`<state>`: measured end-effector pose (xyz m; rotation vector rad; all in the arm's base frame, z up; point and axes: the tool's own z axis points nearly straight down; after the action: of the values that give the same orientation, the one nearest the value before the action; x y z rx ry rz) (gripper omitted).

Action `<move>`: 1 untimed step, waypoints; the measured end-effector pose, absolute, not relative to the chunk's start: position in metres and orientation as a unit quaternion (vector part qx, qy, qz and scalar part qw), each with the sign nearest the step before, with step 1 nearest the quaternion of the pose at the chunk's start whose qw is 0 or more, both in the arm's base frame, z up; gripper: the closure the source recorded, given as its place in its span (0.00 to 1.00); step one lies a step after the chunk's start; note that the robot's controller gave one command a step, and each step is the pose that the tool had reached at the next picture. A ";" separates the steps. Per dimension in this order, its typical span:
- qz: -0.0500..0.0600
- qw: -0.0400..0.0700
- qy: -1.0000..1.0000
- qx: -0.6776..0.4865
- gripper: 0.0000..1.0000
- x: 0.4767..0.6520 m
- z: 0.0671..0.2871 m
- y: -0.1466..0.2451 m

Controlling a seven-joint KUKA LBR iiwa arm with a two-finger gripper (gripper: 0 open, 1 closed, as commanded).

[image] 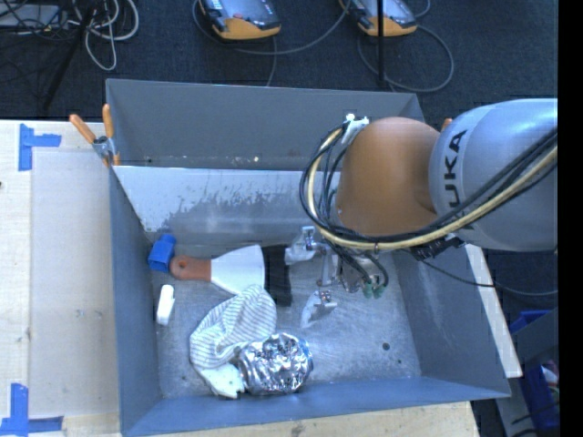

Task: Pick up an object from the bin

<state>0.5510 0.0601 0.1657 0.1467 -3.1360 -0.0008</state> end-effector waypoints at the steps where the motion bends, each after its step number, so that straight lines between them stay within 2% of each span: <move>1: 0.000 -0.002 -0.994 0.105 0.00 0.534 0.120 0.078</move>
Offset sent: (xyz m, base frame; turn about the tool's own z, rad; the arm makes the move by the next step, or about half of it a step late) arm -0.0498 0.0517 -0.0957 -0.3251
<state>0.5342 0.0784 0.1198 0.3315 -3.1274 -0.0008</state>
